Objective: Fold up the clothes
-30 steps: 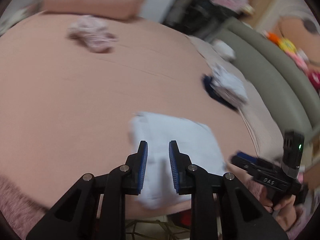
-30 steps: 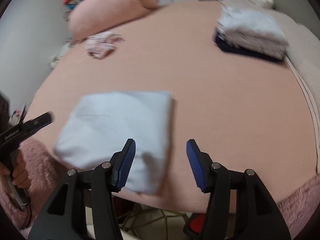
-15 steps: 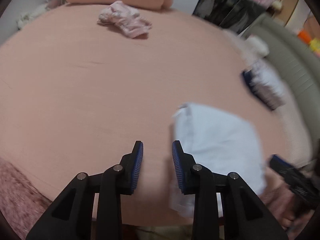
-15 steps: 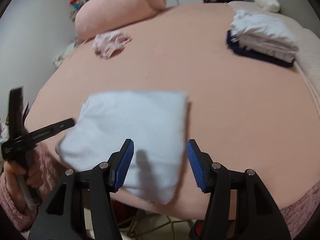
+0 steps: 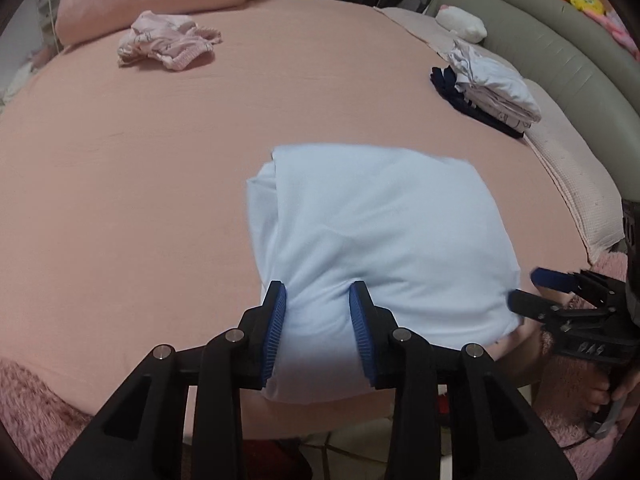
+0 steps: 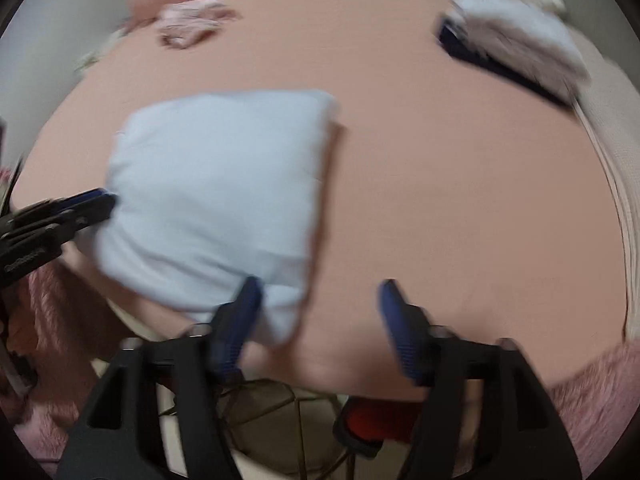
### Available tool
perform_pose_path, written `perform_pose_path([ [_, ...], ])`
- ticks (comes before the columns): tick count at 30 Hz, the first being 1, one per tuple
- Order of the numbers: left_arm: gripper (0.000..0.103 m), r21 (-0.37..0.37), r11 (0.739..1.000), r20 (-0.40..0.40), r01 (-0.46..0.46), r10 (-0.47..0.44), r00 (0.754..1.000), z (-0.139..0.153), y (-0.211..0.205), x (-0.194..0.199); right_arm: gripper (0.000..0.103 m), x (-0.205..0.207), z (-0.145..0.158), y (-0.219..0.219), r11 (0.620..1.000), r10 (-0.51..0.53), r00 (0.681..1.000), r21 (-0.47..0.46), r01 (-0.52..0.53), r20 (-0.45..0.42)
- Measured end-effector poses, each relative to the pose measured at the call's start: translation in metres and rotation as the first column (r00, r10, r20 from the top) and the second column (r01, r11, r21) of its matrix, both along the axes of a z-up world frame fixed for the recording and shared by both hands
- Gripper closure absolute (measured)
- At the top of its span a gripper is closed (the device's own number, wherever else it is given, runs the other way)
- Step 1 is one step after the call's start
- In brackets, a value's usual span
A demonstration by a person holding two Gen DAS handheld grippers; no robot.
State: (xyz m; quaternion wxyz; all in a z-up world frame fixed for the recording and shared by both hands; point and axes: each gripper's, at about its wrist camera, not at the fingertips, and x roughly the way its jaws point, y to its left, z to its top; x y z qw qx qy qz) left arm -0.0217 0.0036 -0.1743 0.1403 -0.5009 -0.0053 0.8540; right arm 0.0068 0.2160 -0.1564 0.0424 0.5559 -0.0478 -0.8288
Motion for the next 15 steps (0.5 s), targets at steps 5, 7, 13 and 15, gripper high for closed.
perform_pose_path([
  [5,0.067,0.025,0.999,-0.014,-0.037,0.038,0.999,0.005,-0.013,0.006,0.041,0.010,0.014,0.011,0.995,-0.053,0.997,0.079,0.057,-0.059],
  [7,0.067,0.057,0.997,-0.024,-0.057,0.059,0.998,0.010,-0.021,0.010,0.041,0.011,0.011,0.016,0.985,-0.074,0.996,0.150,0.082,-0.054],
  [13,0.068,0.201,0.979,-0.077,-0.013,0.029,0.997,0.031,-0.030,0.026,0.043,0.017,0.025,0.017,0.994,-0.049,0.991,-0.103,0.036,-0.128],
  [15,0.068,0.180,0.984,-0.055,0.007,0.003,0.998,0.025,-0.023,0.025,0.043,0.019,0.023,-0.002,0.998,0.014,0.991,-0.064,-0.023,-0.133],
])
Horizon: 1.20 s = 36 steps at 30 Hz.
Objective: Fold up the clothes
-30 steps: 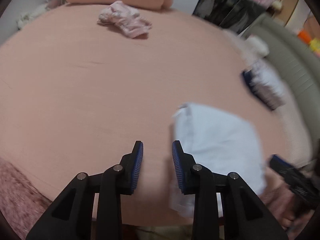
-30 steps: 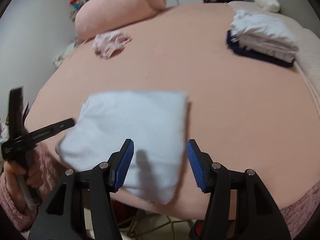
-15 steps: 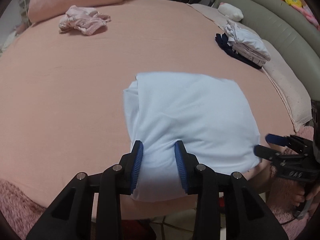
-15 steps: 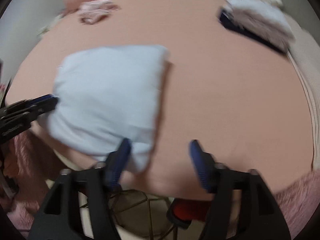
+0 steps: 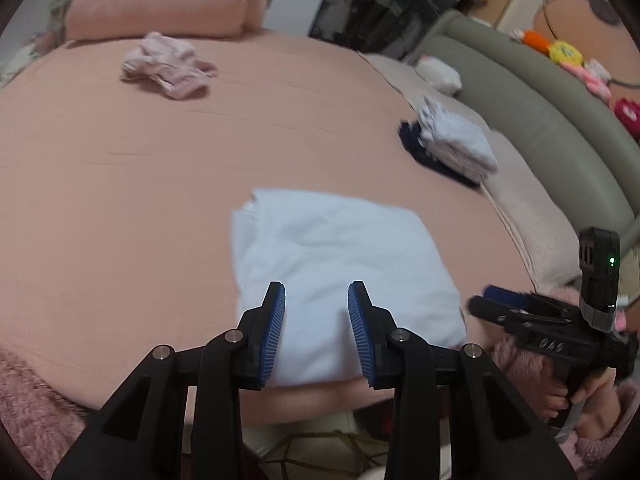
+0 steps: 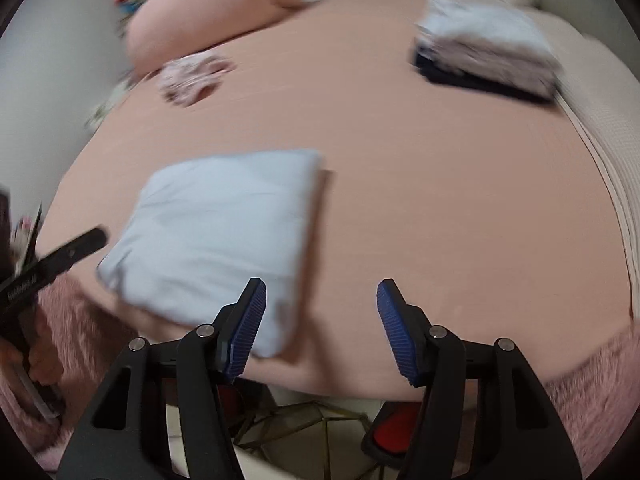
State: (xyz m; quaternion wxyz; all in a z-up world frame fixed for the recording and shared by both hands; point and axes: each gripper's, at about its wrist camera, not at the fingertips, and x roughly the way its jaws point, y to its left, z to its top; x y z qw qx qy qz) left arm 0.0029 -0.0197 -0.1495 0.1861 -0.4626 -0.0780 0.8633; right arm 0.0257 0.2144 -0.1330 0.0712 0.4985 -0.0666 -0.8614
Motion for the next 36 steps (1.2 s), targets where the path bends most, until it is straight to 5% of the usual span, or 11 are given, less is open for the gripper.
perform_pose_path([
  [3,0.068,-0.084,0.996,0.061,-0.025,0.030,0.998,-0.019,0.000,-0.010,0.044,-0.005,-0.021,-0.011,0.995,-0.006,0.995,0.104,-0.005,0.099],
  [7,0.066,-0.065,0.993,0.074,-0.097,0.101,0.992,-0.022,-0.013,-0.017,0.043,0.002,-0.023,0.026,0.991,-0.136,0.983,0.023,0.134,0.126],
  [9,0.068,-0.029,0.993,0.037,-0.111,0.112,0.993,-0.014,-0.014,-0.014,0.043,0.008,-0.020,0.040,0.985,-0.173,0.979,0.042,0.170,0.110],
  [13,0.069,-0.010,1.000,-0.082,-0.029,0.028,0.996,0.007,0.006,0.001,0.043,0.016,-0.022,0.033,0.991,-0.043,0.986,-0.117,0.062,0.160],
  [20,0.068,-0.125,0.992,0.016,0.029,-0.027,1.000,-0.020,0.028,-0.006,0.043,0.008,-0.038,-0.034,0.988,0.135,0.979,0.057,-0.145,0.155],
  [24,0.069,-0.103,0.995,0.018,0.004,-0.003,1.000,-0.021,0.022,-0.015,0.044,-0.003,-0.039,-0.047,0.983,0.105,0.990,0.138,-0.117,0.090],
  [30,0.069,-0.061,0.998,0.035,-0.006,0.009,0.999,-0.026,0.018,-0.015,0.044,0.009,-0.013,-0.030,0.998,0.040,0.998,0.043,-0.039,-0.038],
  [36,0.069,-0.078,0.997,0.042,0.015,-0.011,0.999,-0.029,0.023,-0.016,0.044,-0.004,-0.036,-0.021,0.995,-0.009,0.999,0.100,0.005,0.041],
])
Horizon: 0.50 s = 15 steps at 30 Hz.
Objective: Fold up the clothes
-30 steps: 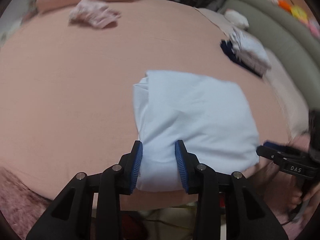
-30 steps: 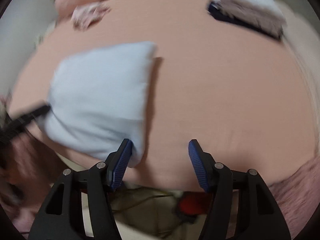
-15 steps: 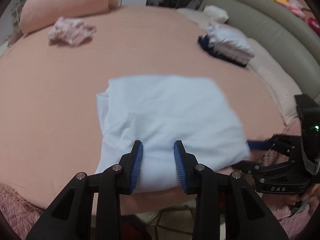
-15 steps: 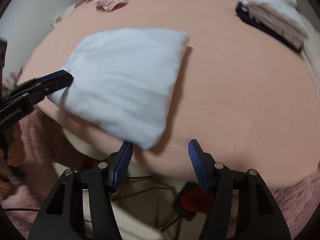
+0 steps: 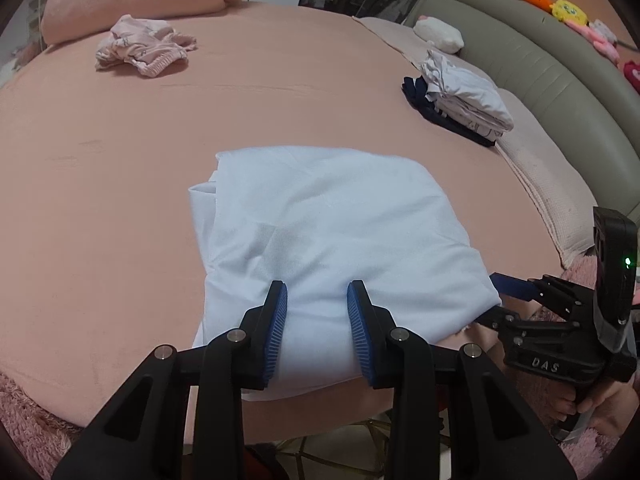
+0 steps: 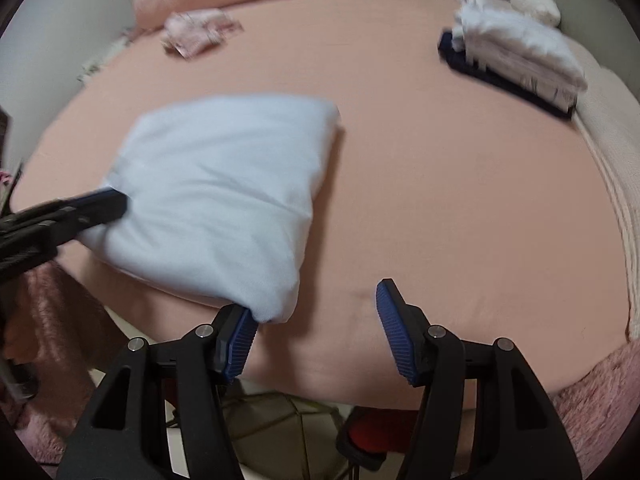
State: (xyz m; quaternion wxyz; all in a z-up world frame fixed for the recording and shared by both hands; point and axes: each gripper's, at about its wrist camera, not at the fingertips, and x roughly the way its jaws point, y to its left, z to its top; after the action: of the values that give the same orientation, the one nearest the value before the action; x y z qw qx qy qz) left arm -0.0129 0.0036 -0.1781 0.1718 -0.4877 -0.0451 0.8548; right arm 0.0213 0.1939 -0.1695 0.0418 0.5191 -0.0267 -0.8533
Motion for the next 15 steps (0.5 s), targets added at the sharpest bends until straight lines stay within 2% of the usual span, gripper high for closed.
perform_pose_path([
  [4,0.069,-0.018,1.000,0.001,0.021,-0.021,1.000,-0.002,0.003,0.003,0.040,-0.001,-0.004,0.018,0.997,-0.076,0.997,-0.022,0.077,0.025],
  [6,0.069,-0.024,0.999,-0.001,0.025,-0.025,1.000,-0.002,0.004,0.003,0.040,-0.002,-0.008,0.023,0.996,-0.082,0.995,-0.020,0.083,0.052],
  [9,0.069,-0.005,1.000,0.019,0.012,-0.011,1.000,-0.005,0.000,0.000,0.040,0.002,-0.008,0.020,0.996,-0.082,0.994,0.035,0.080,0.068],
  [11,0.069,0.011,1.000,0.031,0.003,-0.004,1.000,-0.006,-0.003,-0.001,0.042,0.005,-0.010,0.029,0.992,-0.119,0.988,0.056,0.114,0.095],
  [12,0.069,0.020,1.000,0.033,0.000,-0.001,0.999,-0.006,-0.003,-0.002,0.042,0.007,-0.009,0.039,0.988,-0.154,0.983,0.038,0.151,0.102],
  [14,0.070,0.049,0.999,0.026,-0.011,0.010,1.000,-0.003,-0.005,0.000,0.042,0.012,-0.003,0.065,0.968,-0.213,0.972,-0.116,0.224,0.099],
  [15,0.070,0.079,0.997,0.017,-0.020,0.018,1.000,0.001,-0.007,0.002,0.042,0.013,0.004,0.070,0.960,-0.220,0.973,-0.160,0.229,0.071],
])
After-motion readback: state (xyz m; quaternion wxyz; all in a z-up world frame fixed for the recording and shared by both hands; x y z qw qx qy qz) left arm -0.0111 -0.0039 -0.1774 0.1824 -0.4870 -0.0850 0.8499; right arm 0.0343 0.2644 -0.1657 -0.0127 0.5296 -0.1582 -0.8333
